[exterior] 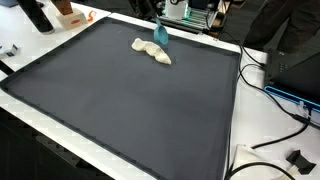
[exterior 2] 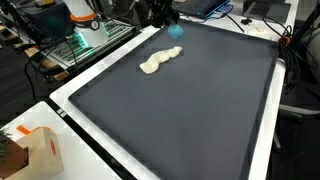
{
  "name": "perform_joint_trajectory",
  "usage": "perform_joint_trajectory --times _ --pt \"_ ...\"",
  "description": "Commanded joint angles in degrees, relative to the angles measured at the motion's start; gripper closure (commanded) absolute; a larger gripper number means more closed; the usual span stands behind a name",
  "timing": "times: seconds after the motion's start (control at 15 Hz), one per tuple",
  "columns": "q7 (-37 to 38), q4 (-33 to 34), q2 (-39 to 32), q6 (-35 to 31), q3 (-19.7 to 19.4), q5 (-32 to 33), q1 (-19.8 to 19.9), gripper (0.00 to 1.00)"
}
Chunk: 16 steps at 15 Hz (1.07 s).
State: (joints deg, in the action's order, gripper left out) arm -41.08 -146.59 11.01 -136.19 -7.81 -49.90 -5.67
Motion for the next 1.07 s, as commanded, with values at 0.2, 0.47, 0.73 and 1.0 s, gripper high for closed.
perform_joint_trajectory --times 0.2,0.47,0.73,1.0 --pt "-8.93 -1.03 -0.82 6.64 -1.32 -7.82 5.01 0.75" --pt "-11.03 -0.99 -2.20 8.47 -1.55 -9.76 7.45 0.75" --pt "-12.36 -1.02 -3.31 9.77 -1.84 -11.01 9.42 0.75" --pt "-13.36 -1.03 -4.31 10.74 -2.38 -12.22 11.21 0.75"
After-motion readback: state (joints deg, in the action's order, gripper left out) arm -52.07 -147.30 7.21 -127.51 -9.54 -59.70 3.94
